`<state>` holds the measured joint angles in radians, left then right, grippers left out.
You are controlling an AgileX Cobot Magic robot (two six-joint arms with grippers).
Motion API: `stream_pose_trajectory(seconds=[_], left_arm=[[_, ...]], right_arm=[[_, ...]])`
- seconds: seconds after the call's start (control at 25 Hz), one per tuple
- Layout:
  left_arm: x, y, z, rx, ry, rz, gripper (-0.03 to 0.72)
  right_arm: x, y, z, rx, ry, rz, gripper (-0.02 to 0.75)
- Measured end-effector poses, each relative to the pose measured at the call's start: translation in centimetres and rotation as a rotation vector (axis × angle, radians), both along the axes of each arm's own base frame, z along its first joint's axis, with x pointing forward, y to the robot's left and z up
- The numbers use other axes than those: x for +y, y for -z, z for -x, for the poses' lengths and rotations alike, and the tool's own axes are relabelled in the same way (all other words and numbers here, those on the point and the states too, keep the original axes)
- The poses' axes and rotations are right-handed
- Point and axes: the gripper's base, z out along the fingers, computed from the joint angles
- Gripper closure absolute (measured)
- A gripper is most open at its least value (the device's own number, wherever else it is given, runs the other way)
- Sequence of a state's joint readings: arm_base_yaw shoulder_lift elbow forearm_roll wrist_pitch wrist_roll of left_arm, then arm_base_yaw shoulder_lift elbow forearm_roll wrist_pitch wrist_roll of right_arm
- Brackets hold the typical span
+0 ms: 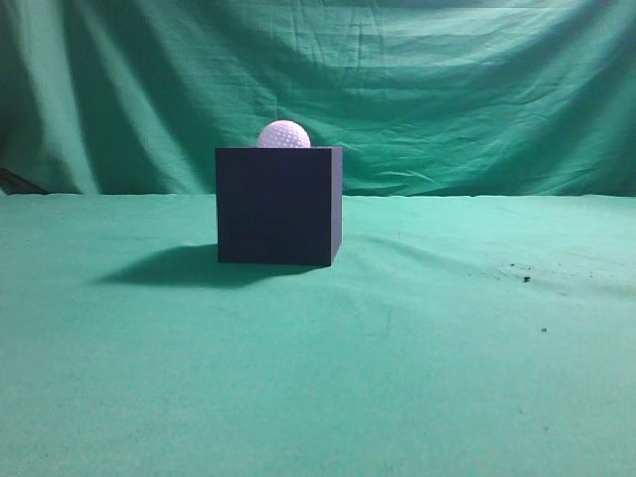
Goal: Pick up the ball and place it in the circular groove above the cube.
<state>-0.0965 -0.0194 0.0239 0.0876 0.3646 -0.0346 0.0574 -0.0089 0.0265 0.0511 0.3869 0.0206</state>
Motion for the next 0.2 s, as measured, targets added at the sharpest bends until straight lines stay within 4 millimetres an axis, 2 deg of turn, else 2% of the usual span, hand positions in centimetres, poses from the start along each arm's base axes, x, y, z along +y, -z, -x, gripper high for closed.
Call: stream_pose_trajectory(seconds=[0.2], left_arm=[[0.0,0.0,0.0,0.0,0.0,0.0,0.688]], right_arm=[[0.0,0.0,0.0,0.0,0.0,0.0,0.738]])
